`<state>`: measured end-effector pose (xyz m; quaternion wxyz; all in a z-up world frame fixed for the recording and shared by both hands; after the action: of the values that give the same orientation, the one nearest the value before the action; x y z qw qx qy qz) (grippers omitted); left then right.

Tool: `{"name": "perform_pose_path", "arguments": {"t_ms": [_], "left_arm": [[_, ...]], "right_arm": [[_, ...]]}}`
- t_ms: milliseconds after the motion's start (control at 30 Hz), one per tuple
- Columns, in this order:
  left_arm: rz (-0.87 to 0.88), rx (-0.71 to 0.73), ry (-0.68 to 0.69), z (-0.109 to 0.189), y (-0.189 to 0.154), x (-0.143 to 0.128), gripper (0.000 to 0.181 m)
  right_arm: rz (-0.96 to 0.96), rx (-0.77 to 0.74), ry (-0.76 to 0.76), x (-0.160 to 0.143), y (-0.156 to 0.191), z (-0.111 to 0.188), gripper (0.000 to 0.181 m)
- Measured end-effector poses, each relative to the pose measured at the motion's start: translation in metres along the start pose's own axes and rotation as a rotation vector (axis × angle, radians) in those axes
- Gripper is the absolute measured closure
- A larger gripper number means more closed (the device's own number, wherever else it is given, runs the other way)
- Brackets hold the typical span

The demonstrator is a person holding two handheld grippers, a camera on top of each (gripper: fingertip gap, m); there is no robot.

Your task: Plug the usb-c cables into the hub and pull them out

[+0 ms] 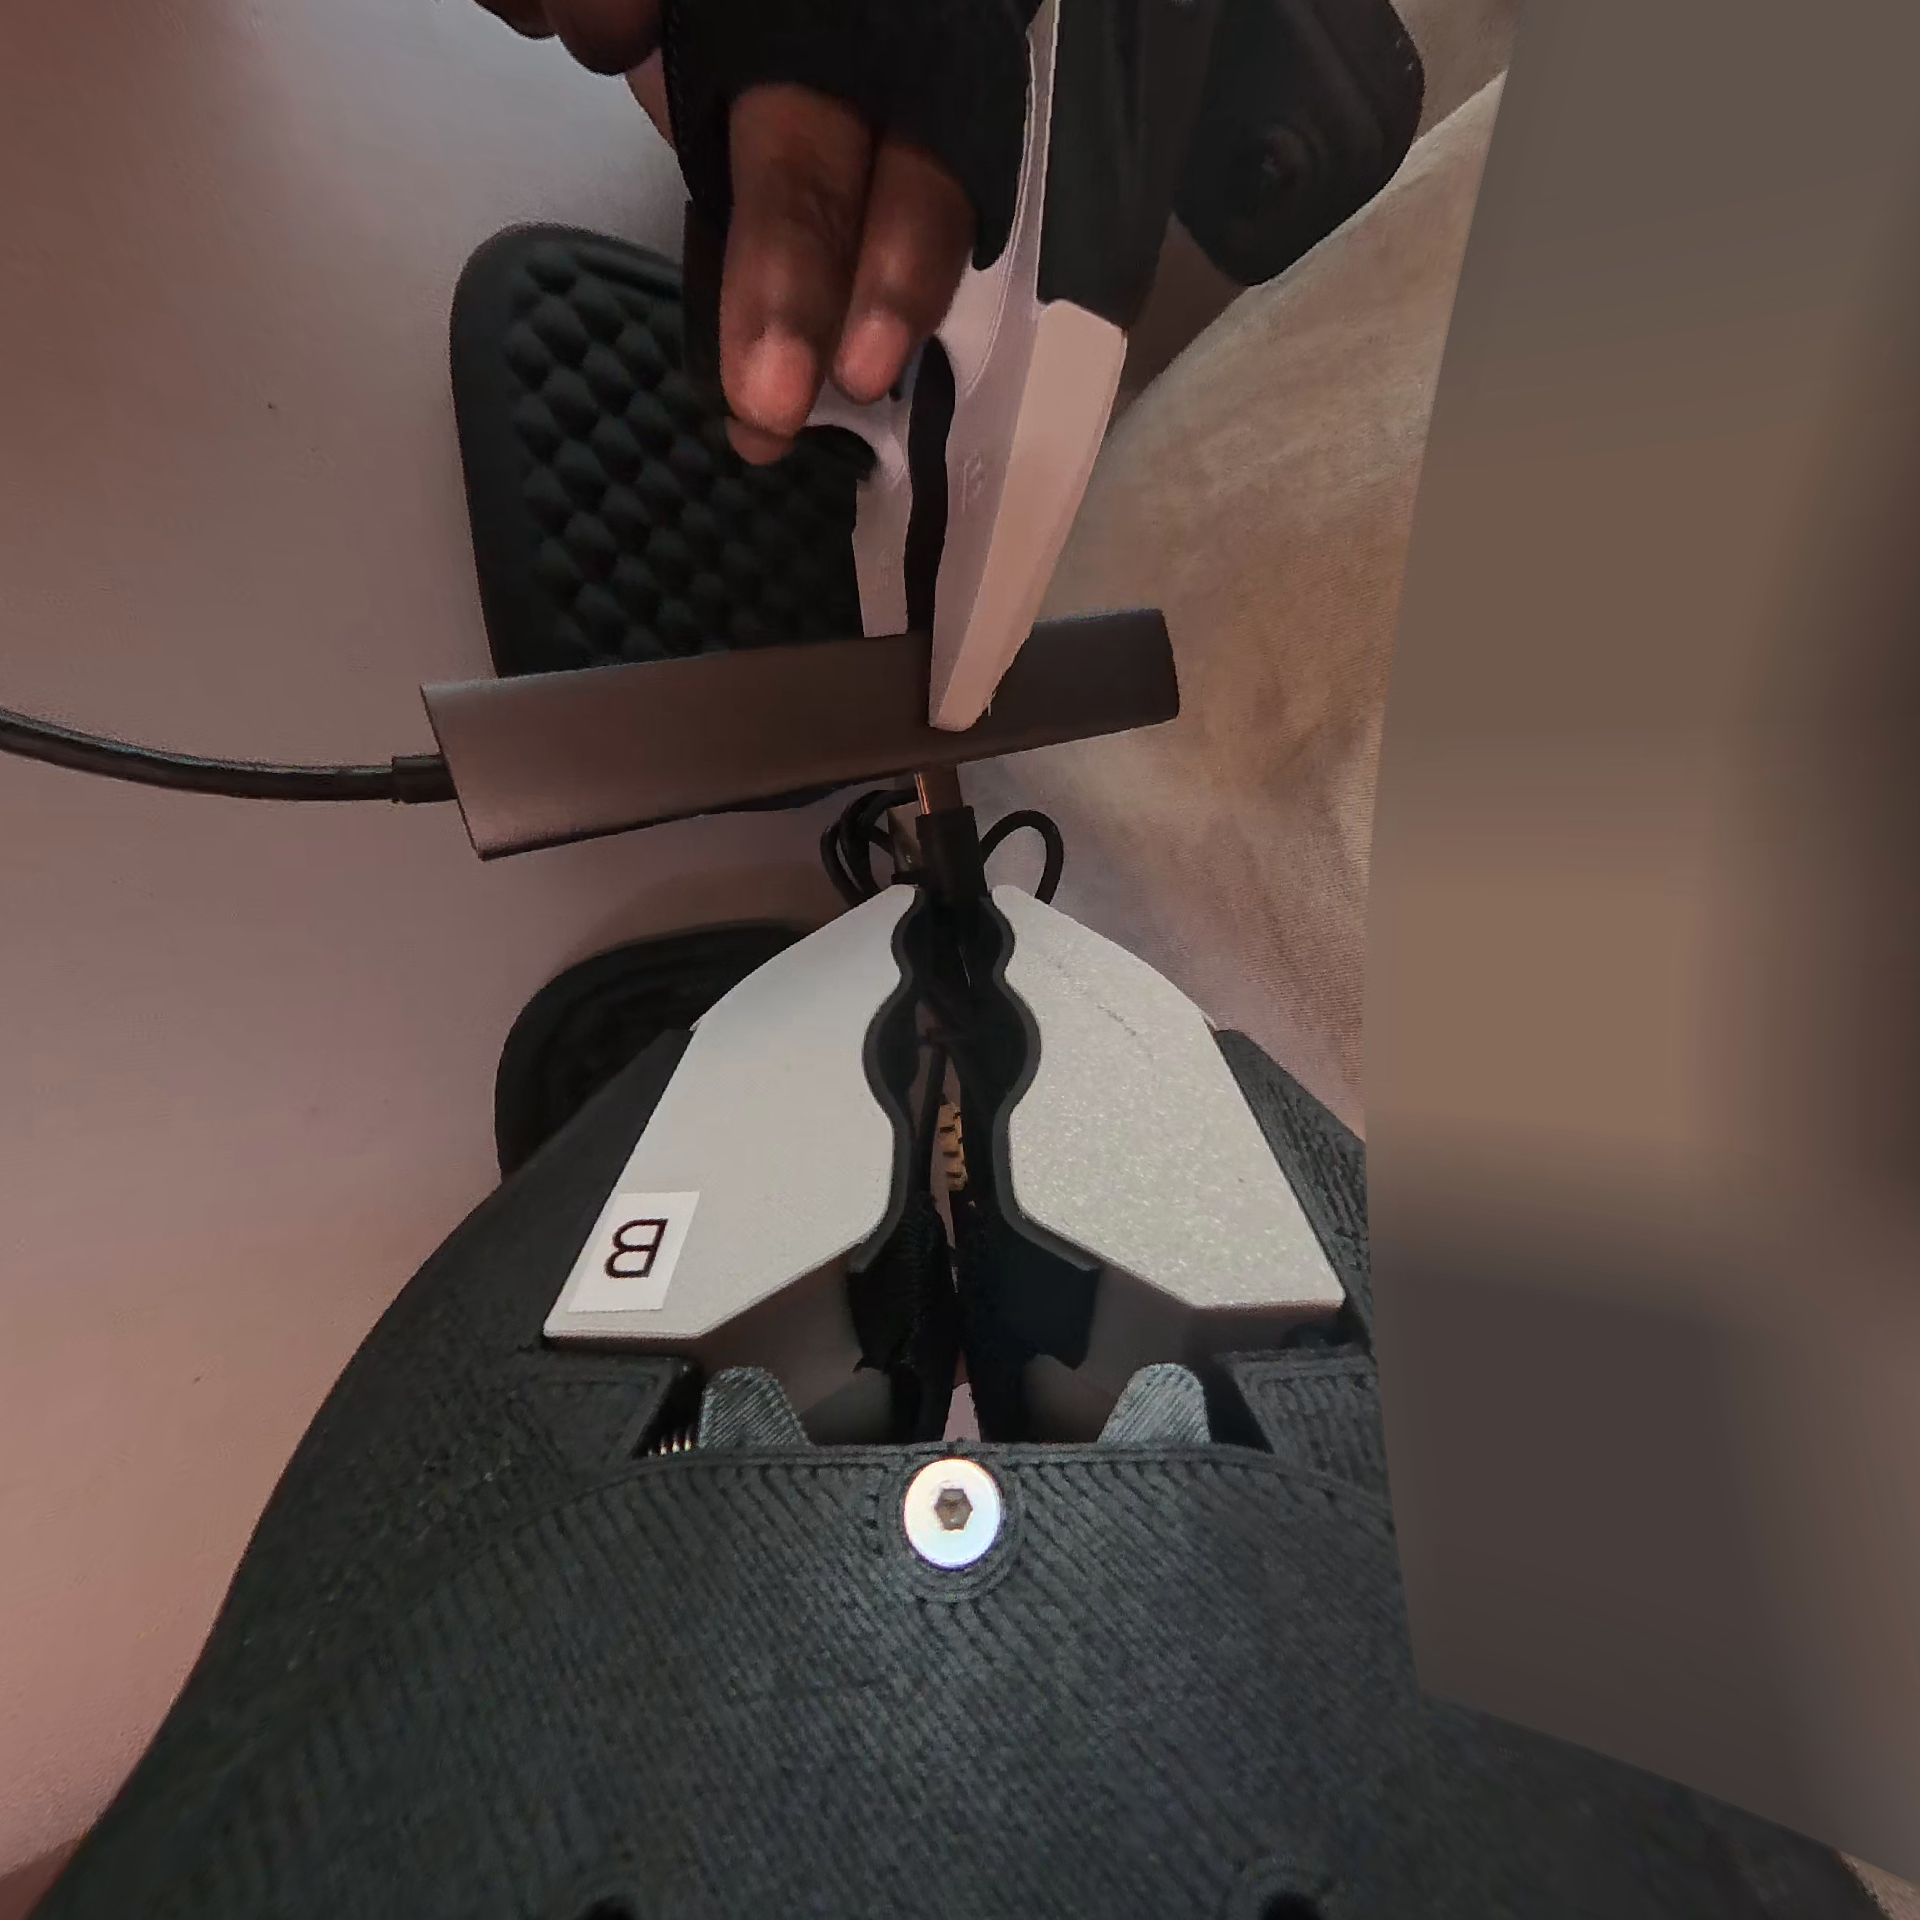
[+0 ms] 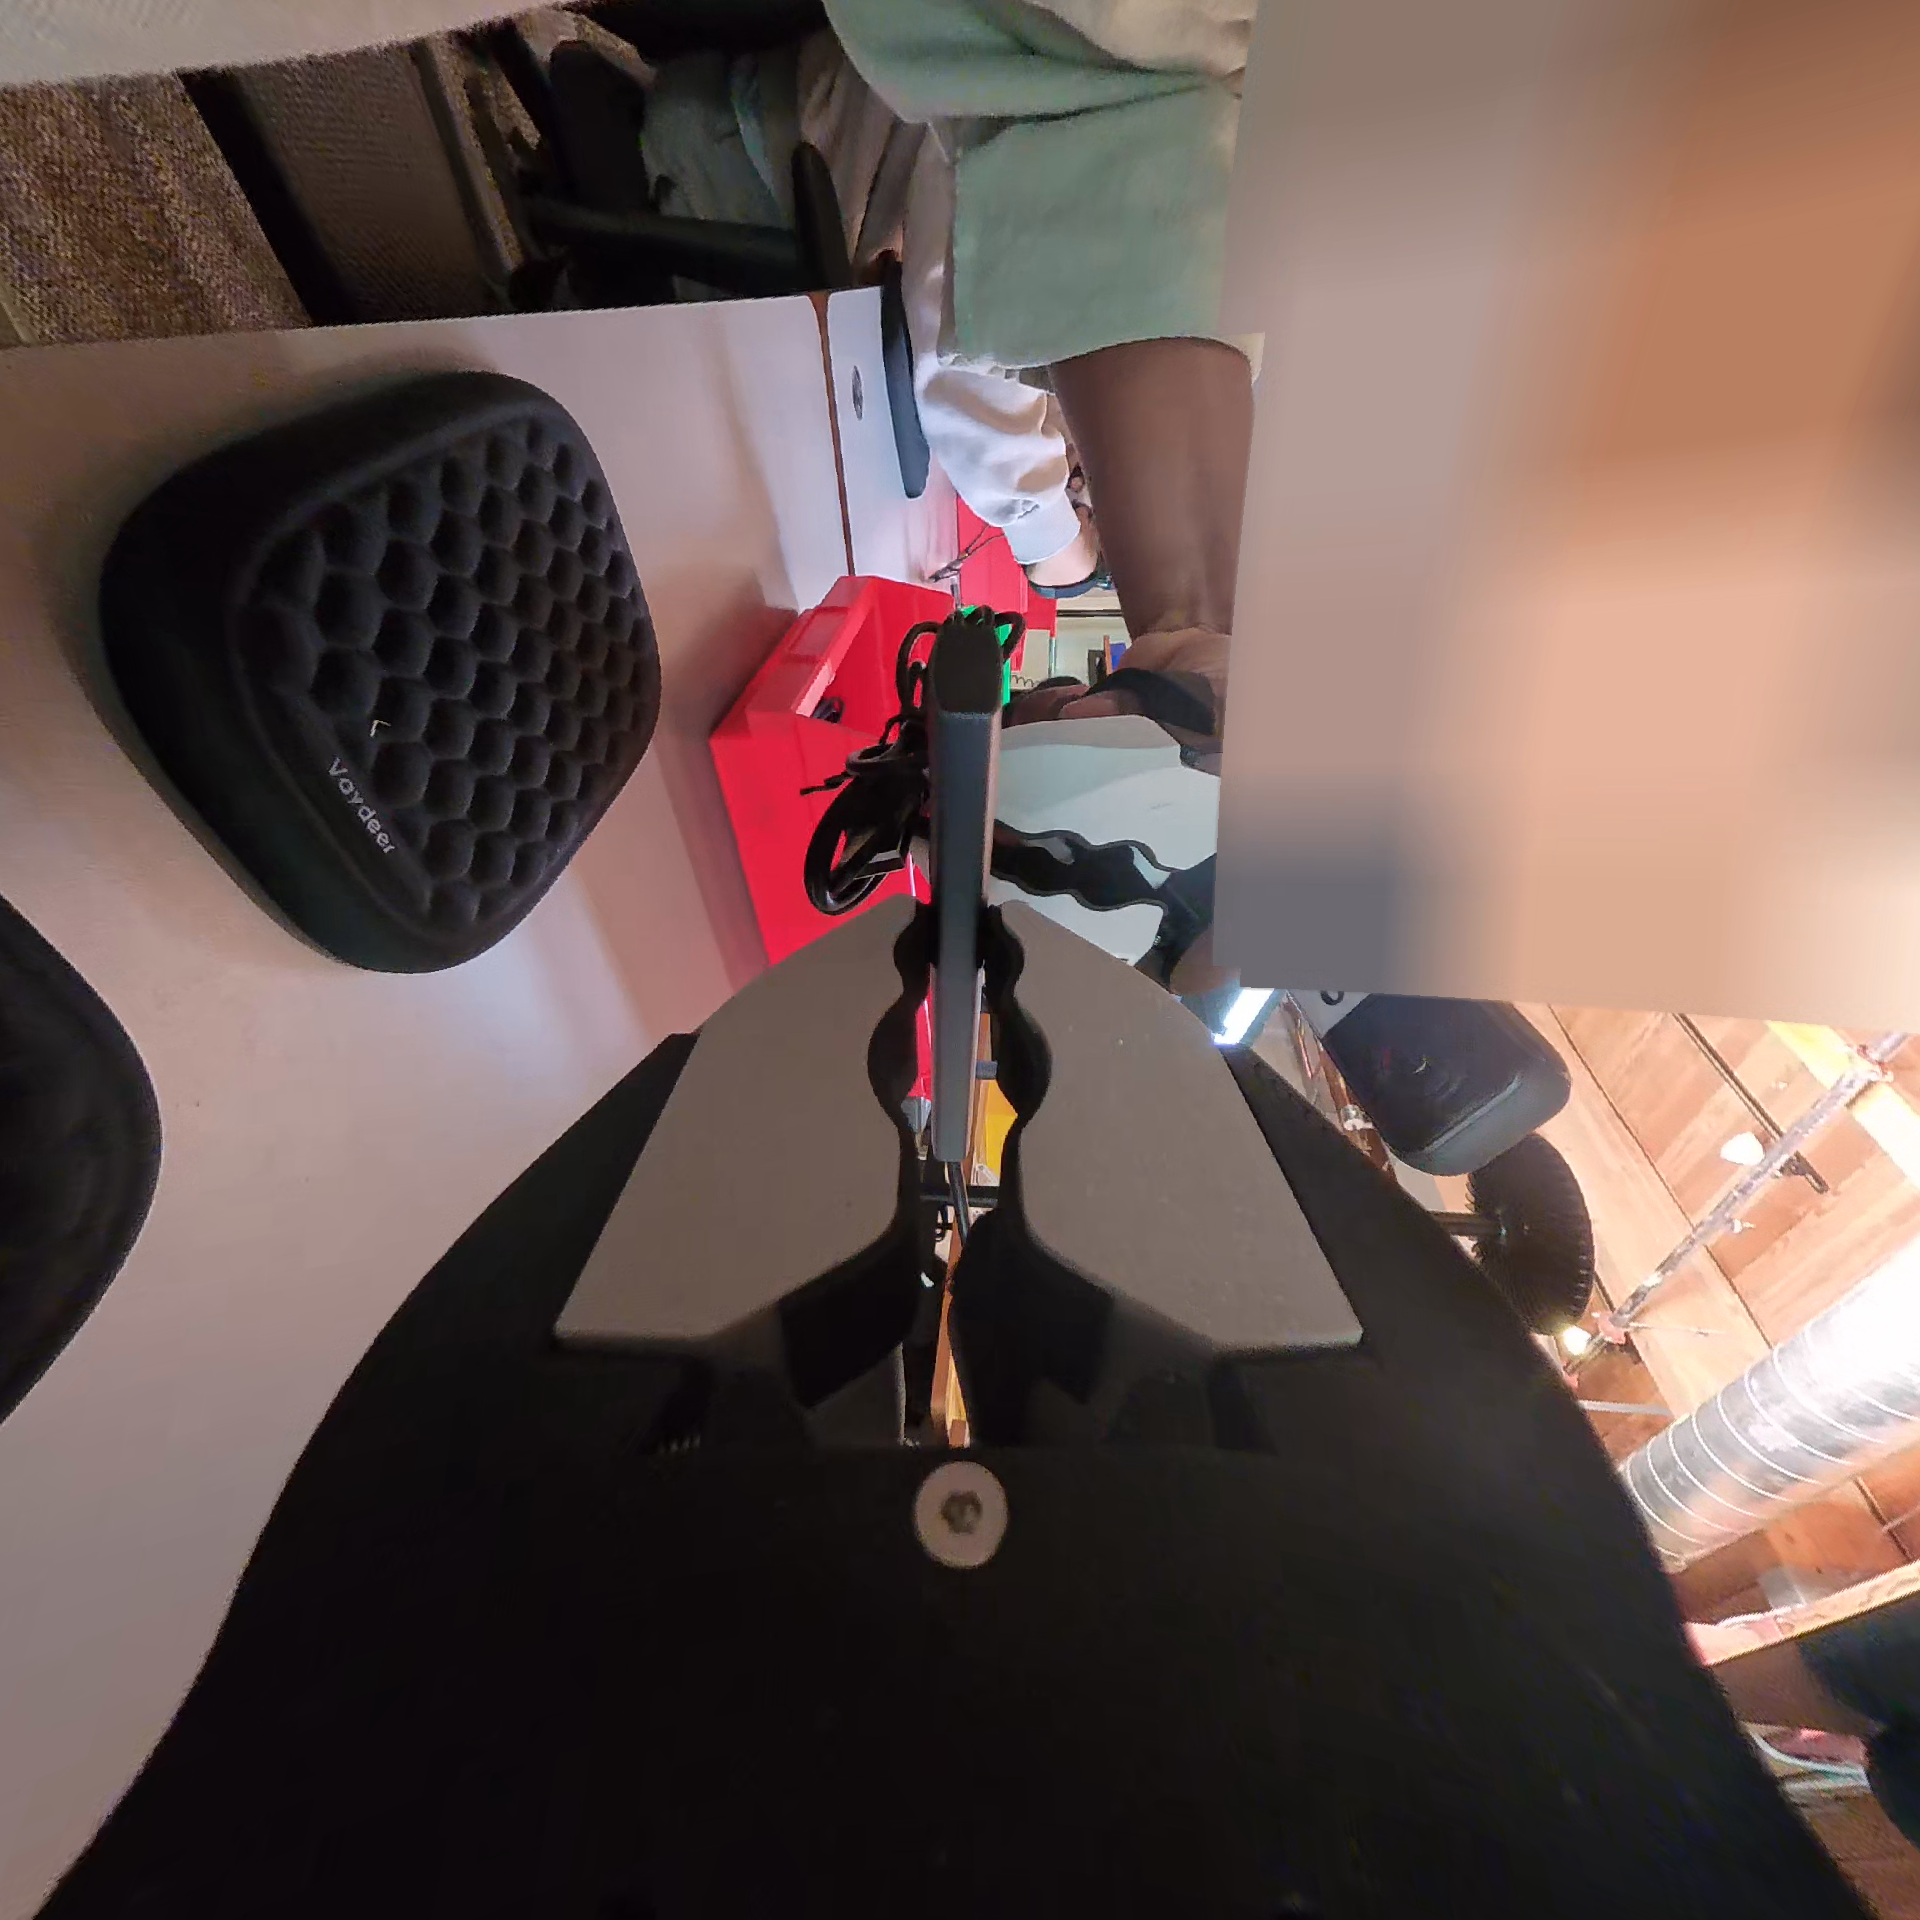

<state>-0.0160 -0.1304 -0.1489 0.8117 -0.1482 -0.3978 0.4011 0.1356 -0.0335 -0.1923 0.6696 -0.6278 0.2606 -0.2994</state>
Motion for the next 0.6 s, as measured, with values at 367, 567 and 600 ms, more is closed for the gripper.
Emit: {"name": "perform_pose_path", "arguments": {"t_ms": [367, 567, 600], "left_arm": [[0.009, 0.009, -0.013, 0.0014, -0.0004, 0.0001, 0.176], [-0.019, 0.028, -0.004, -0.0015, -0.0011, 0.0001, 0.176], [-0.026, 0.027, -0.011, -0.0012, -0.0010, 0.0001, 0.177]], "right_arm": [[0.017, 0.010, -0.001, 0.0012, -0.0006, 0.0006, 0.172], [0.009, 0.018, -0.007, 0.0019, 0.0012, -0.0004, 0.172], [-0.008, 0.017, -0.008, 0.0017, 0.0008, -0.0001, 0.172]]}}
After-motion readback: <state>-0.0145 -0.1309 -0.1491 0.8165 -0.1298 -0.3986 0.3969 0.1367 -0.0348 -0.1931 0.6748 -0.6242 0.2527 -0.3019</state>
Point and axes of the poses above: each gripper's, where its closed fingertips meet, z back along the fingers, x out of its top, y = z × x across the jaws, the point moved 10 cm from there along z, back along the fingers, and after that the axes turned 2 degrees about -x, right-handed, at the moved point
